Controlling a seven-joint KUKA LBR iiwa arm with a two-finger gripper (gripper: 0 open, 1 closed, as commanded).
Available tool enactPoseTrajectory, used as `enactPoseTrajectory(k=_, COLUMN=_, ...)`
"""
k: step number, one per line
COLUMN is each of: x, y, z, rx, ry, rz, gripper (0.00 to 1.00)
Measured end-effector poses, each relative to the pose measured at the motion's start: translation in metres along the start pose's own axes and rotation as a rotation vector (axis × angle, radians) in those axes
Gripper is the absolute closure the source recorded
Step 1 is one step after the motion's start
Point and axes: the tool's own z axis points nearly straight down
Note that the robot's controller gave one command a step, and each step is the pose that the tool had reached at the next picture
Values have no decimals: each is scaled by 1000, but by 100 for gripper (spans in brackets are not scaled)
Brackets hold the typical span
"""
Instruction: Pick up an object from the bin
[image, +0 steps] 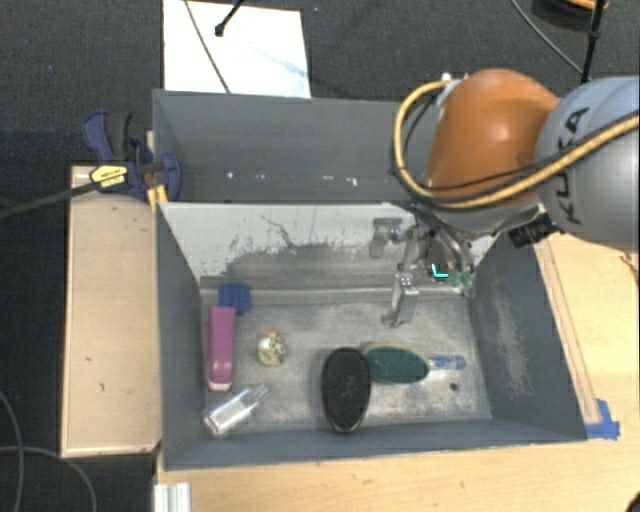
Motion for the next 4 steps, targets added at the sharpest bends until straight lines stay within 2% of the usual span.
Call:
enactPoseTrajectory(k=1, x=56, y=-5, z=85, rx=0, ry=5, rz=0, gripper=0)
enactPoseTrajectory(k=2, x=73, y=-3, z=162, rx=0, ry=2, rz=-44, gripper=0)
enactPoseTrajectory(k=3, x=70, y=-3, z=157, rx=-1, ry=-6, rz=-40, gripper=100)
enactPoseTrajectory(k=4, x=88, y=-7, z=63, rx=0, ry=-13, rz=-32, gripper=100)
